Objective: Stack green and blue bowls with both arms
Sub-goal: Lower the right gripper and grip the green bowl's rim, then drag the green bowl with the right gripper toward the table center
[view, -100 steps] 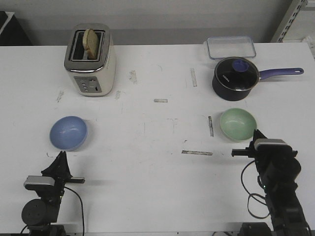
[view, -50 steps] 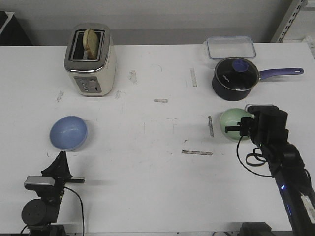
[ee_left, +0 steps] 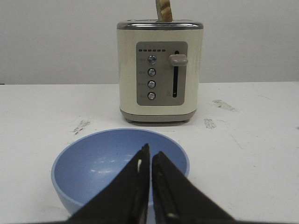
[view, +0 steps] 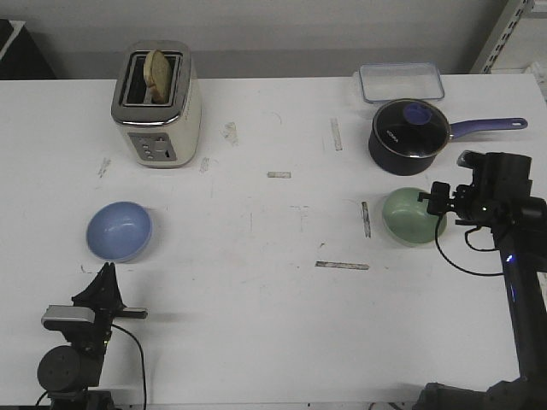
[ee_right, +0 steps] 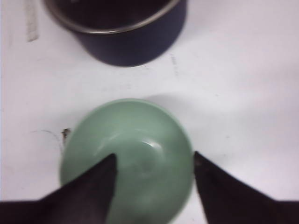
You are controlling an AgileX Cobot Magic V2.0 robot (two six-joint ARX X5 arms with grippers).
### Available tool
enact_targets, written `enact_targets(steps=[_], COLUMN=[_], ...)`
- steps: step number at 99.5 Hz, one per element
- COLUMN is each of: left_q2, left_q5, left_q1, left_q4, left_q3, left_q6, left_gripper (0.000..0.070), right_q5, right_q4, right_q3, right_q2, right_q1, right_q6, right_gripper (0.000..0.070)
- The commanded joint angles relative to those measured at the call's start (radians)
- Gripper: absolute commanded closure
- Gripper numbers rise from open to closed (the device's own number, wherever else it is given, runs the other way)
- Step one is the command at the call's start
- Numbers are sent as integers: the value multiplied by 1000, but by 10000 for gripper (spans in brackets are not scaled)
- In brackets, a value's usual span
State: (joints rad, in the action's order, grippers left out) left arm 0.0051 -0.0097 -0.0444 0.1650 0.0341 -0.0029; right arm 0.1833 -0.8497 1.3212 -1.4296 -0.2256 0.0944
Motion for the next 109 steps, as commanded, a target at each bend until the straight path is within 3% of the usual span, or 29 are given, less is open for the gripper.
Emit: enact_targets(steps=[1, 8, 55, 65, 79, 83, 109], left_q2=[-2, -2, -2, -2, -2, -2, -2], left_q5=[-2, -2, -2, -2, -2, -2, -2], left_q1=[-2, -2, -2, -2, -2, -2, -2], left_q4=[15, 15, 15, 15, 15, 15, 15], left_q3=[-22, -22, -22, -22, -22, -22, -22], left_q6=[-9, -9, -9, -9, -9, -9, -9], left_gripper=[699, 699, 699, 699, 699, 699, 699], right_q5=[35, 53, 53, 52, 52, 52, 52], right_q4=[-13, -25, -7, 9, 35, 35, 46], right_q3=[18, 18, 18, 18, 18, 18, 18], right_q2=[-36, -61, -268, -296, -299, -299, -253], right_q1=[-26, -51, -61, -61, -62, -61, -61], right_q6=[6, -3, -20, -20, -20, -21, -24], right_gripper=[221, 190, 209, 285, 559, 608, 691])
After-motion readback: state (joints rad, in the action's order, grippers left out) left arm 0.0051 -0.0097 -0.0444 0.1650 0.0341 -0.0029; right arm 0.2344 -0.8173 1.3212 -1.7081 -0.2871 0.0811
